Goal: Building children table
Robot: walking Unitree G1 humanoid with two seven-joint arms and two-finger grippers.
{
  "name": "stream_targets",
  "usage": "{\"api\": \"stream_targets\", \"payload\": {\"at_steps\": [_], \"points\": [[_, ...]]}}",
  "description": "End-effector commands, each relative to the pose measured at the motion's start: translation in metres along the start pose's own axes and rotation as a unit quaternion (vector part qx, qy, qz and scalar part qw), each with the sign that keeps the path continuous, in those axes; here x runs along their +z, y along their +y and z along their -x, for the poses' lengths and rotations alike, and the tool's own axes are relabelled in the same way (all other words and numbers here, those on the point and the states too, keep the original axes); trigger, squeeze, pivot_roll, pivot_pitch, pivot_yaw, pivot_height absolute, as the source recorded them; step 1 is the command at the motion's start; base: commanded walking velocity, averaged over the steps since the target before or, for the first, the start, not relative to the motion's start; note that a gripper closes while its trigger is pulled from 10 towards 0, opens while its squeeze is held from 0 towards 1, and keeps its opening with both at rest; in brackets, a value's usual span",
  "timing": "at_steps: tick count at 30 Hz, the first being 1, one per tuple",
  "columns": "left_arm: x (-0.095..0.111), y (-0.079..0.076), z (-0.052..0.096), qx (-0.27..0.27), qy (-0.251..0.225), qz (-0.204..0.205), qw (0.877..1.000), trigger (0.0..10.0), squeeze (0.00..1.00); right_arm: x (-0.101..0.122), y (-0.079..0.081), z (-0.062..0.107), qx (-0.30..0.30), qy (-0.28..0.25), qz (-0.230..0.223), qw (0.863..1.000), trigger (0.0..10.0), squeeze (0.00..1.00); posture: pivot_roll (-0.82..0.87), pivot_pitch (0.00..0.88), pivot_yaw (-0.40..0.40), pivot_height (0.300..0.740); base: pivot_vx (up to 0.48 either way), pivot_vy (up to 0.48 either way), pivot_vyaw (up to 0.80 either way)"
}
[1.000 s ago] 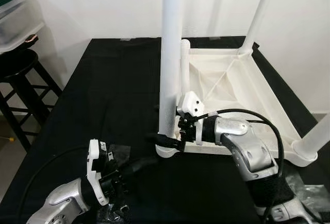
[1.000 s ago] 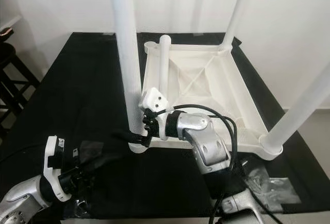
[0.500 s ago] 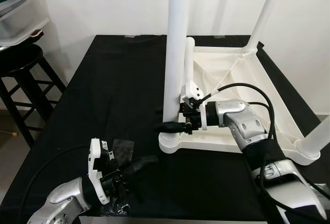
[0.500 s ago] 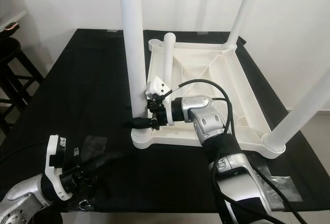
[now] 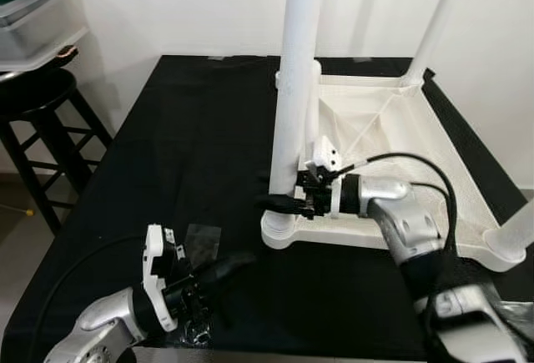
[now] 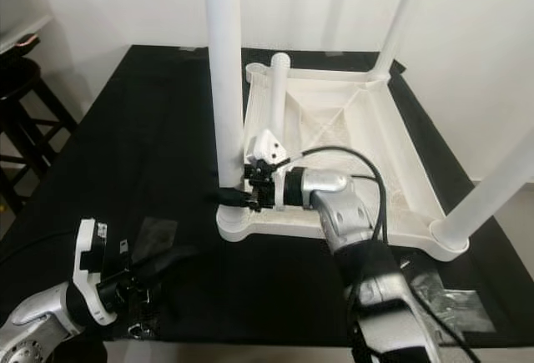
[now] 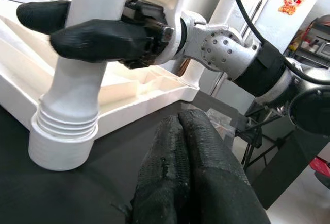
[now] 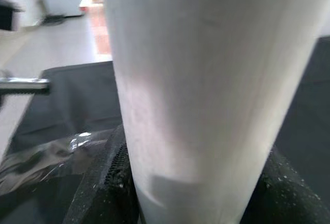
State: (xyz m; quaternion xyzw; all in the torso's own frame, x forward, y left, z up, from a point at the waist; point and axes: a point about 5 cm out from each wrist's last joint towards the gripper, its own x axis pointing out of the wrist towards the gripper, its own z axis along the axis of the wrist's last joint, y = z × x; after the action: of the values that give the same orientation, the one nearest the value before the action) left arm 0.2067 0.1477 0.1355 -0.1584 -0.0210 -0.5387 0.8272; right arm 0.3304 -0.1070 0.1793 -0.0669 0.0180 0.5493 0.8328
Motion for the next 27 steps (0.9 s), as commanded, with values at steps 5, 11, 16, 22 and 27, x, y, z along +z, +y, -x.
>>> {"api": "stream_targets", "payload": {"at_steps": [5,11,16,22,27], "points": [[-0.001,0.000,0.003,-0.005,0.008,0.007,1.000,10.0,0.00,-0.036,0.032,-0.012,-0.245,0.000,-0.037,0.969,0.0,0.00,-0.02,0.081,-0.013,0.740,0.000,0.000,0.00],[-0.001,0.003,0.002,-0.007,0.012,0.004,1.000,10.0,0.00,-0.044,0.022,-0.012,-0.231,0.018,-0.079,0.970,0.0,0.00,-0.04,0.066,-0.013,0.740,0.000,0.000,0.00],[-0.001,0.002,0.002,0.001,0.007,0.001,1.000,10.0,0.00,-0.033,0.026,-0.015,-0.163,0.009,-0.076,0.984,10.0,0.00,-0.03,0.068,-0.013,0.740,0.000,0.000,0.00],[-0.001,0.002,0.001,-0.001,0.009,0.000,1.000,10.0,0.00,-0.011,0.029,-0.016,-0.070,-0.027,-0.067,0.995,10.0,1.00,-0.02,0.067,-0.012,0.740,0.000,0.000,0.00],[-0.002,0.003,0.000,-0.003,0.009,0.001,1.000,10.0,0.00,0.018,0.024,-0.013,0.034,-0.039,0.010,0.999,10.0,0.00,-0.02,0.060,-0.019,0.740,0.000,0.000,0.00]]}}
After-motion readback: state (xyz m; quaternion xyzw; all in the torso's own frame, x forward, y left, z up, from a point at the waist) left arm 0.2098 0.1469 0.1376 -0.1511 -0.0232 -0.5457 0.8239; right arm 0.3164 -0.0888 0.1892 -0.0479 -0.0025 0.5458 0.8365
